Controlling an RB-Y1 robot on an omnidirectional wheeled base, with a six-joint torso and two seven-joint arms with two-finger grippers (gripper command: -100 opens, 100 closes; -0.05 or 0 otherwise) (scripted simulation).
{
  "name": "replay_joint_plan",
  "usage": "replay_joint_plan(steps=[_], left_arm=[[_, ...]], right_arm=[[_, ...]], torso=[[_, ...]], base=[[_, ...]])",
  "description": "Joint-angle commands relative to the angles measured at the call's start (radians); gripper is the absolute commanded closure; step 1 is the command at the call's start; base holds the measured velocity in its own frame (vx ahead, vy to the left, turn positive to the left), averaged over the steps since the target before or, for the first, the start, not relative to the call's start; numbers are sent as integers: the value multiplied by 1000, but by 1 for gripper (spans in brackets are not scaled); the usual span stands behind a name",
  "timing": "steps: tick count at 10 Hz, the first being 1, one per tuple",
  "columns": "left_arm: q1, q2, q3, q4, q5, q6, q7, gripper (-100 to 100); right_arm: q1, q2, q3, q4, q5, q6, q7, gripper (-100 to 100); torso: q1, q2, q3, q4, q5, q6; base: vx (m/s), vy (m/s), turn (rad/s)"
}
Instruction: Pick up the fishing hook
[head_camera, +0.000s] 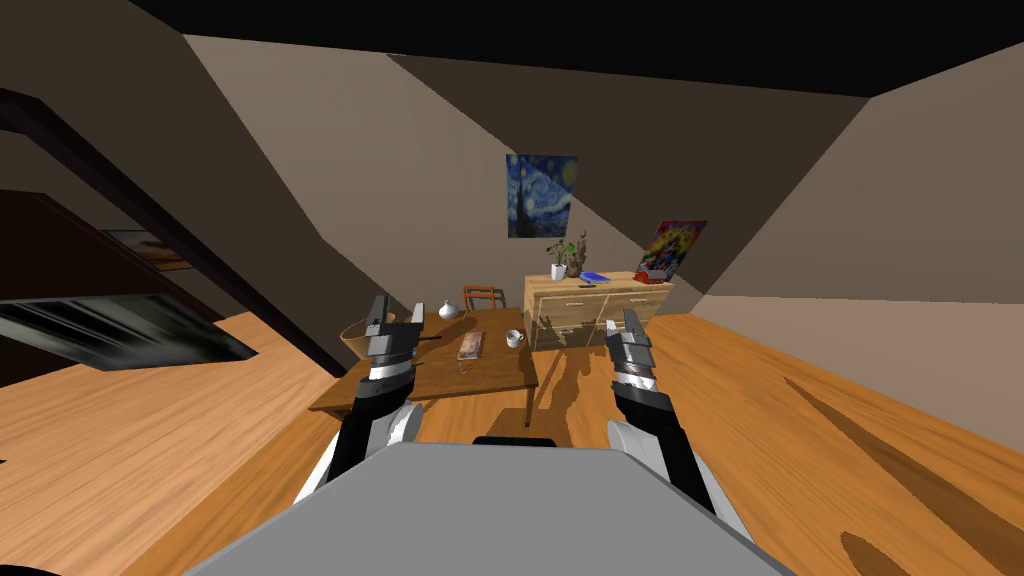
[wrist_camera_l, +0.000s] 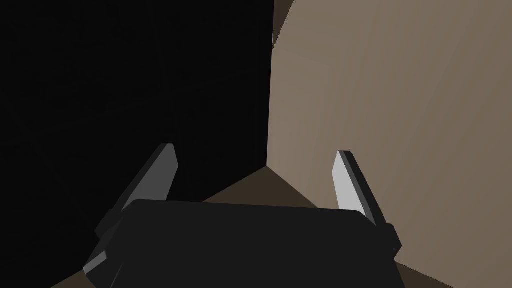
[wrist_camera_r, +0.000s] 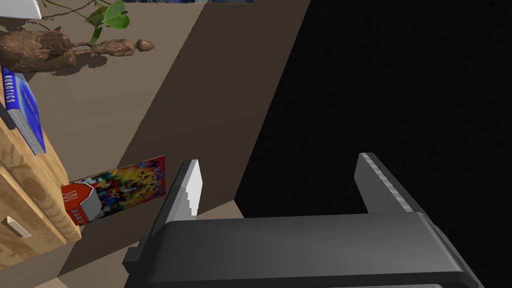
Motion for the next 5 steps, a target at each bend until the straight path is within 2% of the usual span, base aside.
replay_joint_plan(steps=[1, 5], left_arm=[[-9, 31, -2, 27, 7, 1, 12, -100], [-41, 89, -11, 120, 34, 4, 55, -100]], right_arm=[[0, 0, 0, 0, 0, 0, 0, 0], [0, 0, 0, 0, 0, 0, 0, 0]], torso=[[0, 0, 0, 0, 0, 0], [1, 5, 3, 1, 0, 0]], base=[[-29, 3, 8], [-78, 7, 10]])
